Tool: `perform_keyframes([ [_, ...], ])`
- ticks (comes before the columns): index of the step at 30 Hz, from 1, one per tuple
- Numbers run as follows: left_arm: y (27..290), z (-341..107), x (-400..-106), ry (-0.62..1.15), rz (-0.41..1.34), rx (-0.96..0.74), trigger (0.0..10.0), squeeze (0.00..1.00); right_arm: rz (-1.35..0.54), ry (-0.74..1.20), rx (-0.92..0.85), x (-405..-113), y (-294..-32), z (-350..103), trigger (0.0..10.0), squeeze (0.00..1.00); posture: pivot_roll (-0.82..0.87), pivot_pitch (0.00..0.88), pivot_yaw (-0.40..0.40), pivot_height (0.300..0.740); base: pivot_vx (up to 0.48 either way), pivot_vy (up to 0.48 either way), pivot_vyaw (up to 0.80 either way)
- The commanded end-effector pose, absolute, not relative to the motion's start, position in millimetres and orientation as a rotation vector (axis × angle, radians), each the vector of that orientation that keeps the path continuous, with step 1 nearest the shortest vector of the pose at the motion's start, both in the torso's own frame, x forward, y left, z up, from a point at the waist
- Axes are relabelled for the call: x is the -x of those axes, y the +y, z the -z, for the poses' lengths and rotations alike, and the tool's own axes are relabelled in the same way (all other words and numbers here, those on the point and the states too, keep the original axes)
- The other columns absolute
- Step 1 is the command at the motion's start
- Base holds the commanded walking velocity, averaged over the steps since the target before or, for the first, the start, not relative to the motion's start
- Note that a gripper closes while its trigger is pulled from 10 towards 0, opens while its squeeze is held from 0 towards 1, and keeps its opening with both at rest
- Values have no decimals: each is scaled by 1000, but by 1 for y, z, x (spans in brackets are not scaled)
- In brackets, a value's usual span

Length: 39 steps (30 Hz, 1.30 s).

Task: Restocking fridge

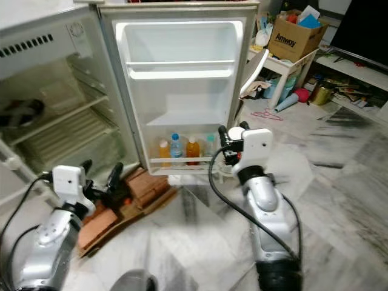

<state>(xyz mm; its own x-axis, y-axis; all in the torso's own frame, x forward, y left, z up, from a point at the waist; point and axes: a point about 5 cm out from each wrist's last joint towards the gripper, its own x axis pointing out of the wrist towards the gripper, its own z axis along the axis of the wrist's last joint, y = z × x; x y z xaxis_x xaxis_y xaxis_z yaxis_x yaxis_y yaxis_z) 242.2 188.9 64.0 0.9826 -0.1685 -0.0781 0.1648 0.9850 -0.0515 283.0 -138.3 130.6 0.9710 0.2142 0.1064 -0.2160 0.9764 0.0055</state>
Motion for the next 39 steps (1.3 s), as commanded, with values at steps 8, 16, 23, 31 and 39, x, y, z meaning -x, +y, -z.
perform_keyframes([
  [8,186,-66,-244,79,176,54,10000,0,-209,-150,7,-286,-144,-141,10000,0,47,0,-28,740,377,294,0],
  [16,186,-66,-243,81,176,48,10000,0,-209,-150,12,-286,-143,-141,10000,0,49,0,-29,740,348,330,0],
  [23,185,-65,-242,84,179,43,10000,0,-196,-148,18,-287,-147,-140,10000,0,50,0,-28,740,335,343,0],
  [31,185,-64,-239,100,183,39,10000,0,-185,-149,24,-287,-147,-140,10000,0,53,2,-30,740,208,237,0],
  [39,183,-63,-236,104,188,36,10000,0,-174,-175,43,-289,-149,-147,10000,0,53,8,-34,740,0,0,0],
])
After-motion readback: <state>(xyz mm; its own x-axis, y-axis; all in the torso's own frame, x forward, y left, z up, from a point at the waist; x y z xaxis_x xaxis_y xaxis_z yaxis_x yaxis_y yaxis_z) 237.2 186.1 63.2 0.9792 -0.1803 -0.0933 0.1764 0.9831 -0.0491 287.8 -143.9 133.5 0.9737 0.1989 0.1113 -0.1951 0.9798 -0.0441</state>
